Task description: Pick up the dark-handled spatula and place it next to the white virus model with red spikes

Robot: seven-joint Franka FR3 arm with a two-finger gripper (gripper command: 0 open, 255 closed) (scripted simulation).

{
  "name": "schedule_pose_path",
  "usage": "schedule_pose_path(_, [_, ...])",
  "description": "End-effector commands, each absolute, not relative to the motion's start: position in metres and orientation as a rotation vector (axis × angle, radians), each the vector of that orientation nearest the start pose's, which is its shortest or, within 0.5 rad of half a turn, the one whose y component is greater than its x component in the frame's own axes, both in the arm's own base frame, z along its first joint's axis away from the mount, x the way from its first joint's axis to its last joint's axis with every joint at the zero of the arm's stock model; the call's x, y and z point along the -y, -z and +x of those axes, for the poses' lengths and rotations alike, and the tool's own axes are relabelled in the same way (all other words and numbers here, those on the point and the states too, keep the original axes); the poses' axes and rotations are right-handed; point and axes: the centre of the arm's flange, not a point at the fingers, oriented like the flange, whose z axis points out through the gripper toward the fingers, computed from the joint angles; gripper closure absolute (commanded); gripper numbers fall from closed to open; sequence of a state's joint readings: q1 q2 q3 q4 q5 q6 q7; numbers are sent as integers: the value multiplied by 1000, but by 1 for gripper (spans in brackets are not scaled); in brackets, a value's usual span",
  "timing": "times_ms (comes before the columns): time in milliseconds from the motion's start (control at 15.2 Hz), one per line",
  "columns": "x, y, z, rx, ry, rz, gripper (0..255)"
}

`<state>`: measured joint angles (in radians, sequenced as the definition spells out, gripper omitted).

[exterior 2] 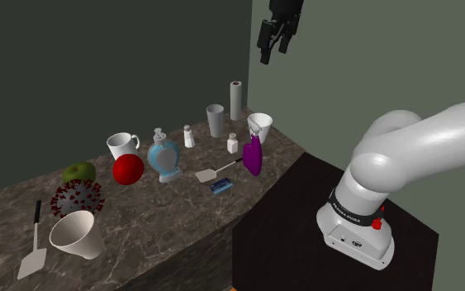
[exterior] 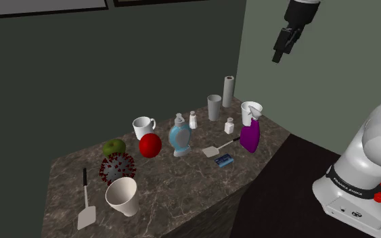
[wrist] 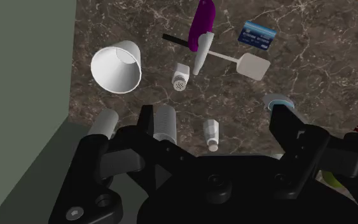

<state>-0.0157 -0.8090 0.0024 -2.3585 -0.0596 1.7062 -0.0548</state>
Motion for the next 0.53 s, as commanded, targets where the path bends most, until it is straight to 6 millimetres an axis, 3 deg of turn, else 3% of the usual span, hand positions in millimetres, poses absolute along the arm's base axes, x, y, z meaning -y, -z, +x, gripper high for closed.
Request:
schedule_pose_path(0, [10, -610, 314, 71, 248, -3198, 0])
schedule_pose_path(462, [13, -527, 358, 482, 183, -3163, 0])
